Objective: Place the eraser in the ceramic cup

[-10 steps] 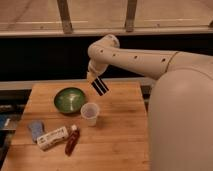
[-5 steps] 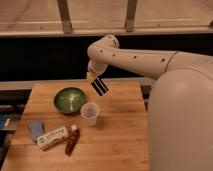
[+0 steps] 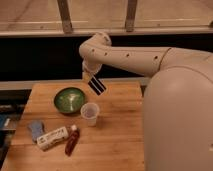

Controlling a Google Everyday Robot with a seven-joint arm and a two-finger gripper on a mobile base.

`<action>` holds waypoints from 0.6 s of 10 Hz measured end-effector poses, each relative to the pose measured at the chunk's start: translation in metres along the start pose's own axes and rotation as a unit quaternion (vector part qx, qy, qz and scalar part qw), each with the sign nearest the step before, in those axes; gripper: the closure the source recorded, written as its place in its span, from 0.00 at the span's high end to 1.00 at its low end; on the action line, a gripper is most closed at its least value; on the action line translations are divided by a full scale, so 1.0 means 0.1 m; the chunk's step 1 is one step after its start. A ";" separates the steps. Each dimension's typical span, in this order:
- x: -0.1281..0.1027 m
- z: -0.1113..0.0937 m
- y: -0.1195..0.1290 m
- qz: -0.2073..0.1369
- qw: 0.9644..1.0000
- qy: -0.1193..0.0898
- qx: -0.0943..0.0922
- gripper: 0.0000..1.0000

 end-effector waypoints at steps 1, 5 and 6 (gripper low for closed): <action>0.01 -0.04 0.06 0.001 1.000 -0.002 0.000 0.00; 0.14 -0.08 0.30 0.017 0.999 -0.035 -0.027 0.00; 0.15 -0.05 0.37 0.021 0.998 -0.042 -0.036 0.00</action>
